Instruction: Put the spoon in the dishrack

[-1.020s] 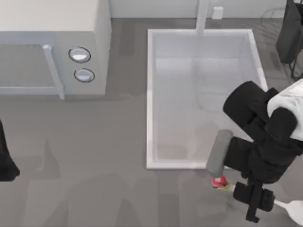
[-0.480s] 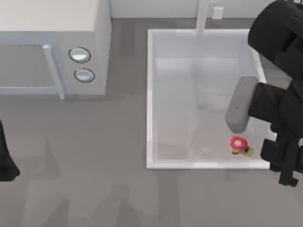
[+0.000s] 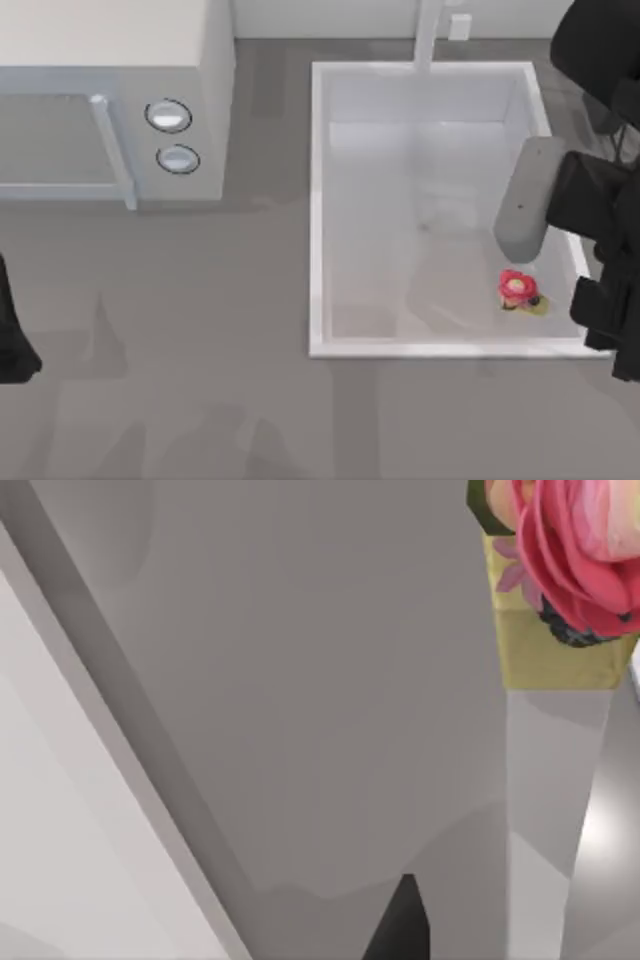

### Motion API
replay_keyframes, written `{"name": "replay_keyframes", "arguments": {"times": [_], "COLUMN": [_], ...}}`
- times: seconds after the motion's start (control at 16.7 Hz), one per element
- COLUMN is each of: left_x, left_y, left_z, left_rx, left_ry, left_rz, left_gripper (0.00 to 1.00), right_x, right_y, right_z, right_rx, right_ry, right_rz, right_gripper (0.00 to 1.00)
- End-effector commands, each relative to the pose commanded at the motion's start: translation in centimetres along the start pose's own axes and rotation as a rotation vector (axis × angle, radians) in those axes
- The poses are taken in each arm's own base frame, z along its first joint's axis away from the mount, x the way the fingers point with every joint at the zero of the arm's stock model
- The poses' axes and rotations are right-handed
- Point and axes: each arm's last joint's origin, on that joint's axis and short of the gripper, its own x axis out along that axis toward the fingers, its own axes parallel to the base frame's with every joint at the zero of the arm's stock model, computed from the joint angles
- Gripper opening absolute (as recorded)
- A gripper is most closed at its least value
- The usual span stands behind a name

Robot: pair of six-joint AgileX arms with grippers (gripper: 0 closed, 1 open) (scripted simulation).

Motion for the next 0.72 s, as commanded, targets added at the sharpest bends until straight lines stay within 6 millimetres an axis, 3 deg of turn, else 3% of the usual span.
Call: {"name": "replay_keyframes", "arguments": {"times": [0.18,0.36,0.54,0.72], "left_x": [0.0,0.0,0.0,0.0], "left_y": [0.0,0.0,0.0,0.0], "left_z": [0.0,0.0,0.0,0.0], "left_rx": [0.0,0.0,0.0,0.0], "left_ry": [0.0,0.0,0.0,0.0], "left_rz": [0.0,0.0,0.0,0.0], "left_gripper": [1.0,1.0,1.0,1.0], "right_x": [-0.4,-1.2,-2.5,-4.5], "right_y": [-1.2,-4.1,-7.7,-10.7], "right_z": [-0.7,-2.5,-5.8,-10.8], "right_rx": [0.079,0.259,0.491,0.706], "right_ry": [-0.079,-0.26,-0.507,-0.783], "right_rz": [-0.012,-0.057,-0.153,-0.314], "right_gripper": [0.0,0.0,0.0,0.0]}}
